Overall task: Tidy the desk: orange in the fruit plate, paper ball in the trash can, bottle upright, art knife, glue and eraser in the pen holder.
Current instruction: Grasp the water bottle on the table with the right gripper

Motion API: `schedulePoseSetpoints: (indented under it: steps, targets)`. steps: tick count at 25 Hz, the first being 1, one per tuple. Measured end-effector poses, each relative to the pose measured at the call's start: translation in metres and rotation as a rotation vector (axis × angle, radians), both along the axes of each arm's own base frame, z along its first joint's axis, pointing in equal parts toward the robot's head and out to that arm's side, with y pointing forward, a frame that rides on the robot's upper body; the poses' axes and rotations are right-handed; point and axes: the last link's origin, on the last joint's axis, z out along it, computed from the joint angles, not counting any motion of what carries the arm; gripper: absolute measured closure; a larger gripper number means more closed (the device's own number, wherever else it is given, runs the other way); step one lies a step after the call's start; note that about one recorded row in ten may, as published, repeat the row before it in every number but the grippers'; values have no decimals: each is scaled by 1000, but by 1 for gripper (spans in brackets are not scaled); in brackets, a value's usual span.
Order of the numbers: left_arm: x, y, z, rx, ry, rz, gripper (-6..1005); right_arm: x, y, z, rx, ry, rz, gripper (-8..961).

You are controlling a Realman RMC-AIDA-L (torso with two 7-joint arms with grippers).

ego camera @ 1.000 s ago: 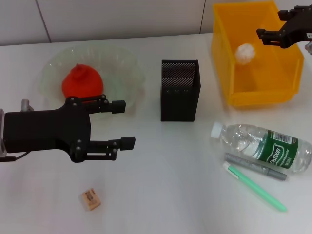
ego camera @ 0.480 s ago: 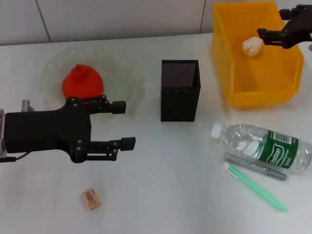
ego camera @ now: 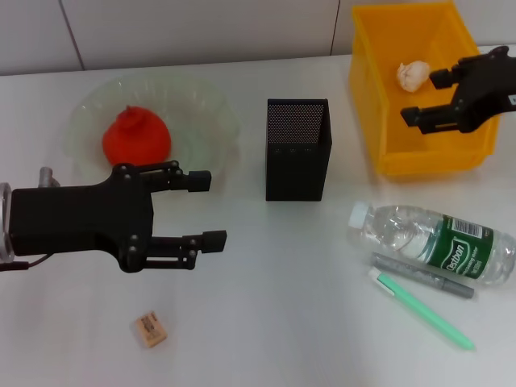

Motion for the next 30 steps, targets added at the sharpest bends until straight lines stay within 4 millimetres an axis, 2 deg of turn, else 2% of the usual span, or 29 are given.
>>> schedulePoseSetpoints:
  steps: [17,30]
  targets:
    - [-1,1,-1,-4,-2,6,207,-13,-21,7,-202,-86,-150,276]
    - [1,1,-2,-6,-2,1,208,8,-26,5,-307,-231,-194,280]
